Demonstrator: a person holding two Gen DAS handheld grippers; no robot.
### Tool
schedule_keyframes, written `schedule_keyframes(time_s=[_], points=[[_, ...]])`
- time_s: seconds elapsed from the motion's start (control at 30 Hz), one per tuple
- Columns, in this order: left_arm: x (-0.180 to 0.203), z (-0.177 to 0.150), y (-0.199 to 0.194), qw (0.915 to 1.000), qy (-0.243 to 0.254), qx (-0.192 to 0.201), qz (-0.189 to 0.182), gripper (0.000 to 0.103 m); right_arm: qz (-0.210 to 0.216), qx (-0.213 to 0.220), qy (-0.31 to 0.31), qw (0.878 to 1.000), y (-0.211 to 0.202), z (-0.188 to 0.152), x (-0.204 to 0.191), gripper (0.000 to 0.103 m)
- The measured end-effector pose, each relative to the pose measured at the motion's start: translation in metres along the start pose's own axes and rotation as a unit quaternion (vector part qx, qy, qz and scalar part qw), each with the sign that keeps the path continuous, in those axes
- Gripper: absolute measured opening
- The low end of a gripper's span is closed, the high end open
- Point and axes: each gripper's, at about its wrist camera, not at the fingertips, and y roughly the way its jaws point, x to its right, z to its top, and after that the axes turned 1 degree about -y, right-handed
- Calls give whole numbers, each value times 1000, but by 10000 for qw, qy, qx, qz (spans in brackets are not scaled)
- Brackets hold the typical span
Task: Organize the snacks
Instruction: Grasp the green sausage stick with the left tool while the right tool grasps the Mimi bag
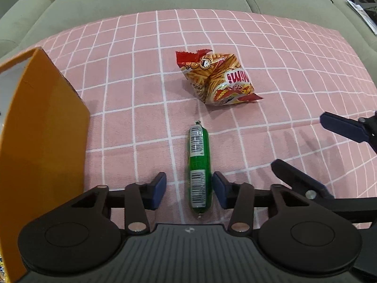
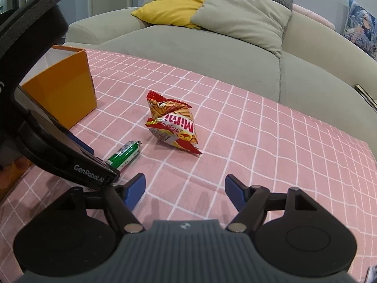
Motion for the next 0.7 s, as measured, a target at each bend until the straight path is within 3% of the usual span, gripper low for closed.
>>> schedule_keyframes(time_s=[0.1, 0.17, 0.43, 0.6, 0.7], points=[[2, 0, 4, 10000, 1, -35, -12, 29, 28, 7, -171, 9998, 7, 2, -2, 72], [2, 0, 7, 10000, 15, -22, -45, 25, 33, 38, -337, 9994, 10, 2, -5, 72], [-7, 9, 8, 9999, -124, 52, 32, 24, -10, 209, -985, 9949, 25, 15, -12, 72], [-18, 16, -3, 9994, -310, 134, 95, 24, -133, 333, -1623, 9861, 42, 26, -24, 72], [-22, 20, -7, 9993, -329, 151, 106, 24, -222, 329, -1999, 9790, 54, 31, -34, 79]])
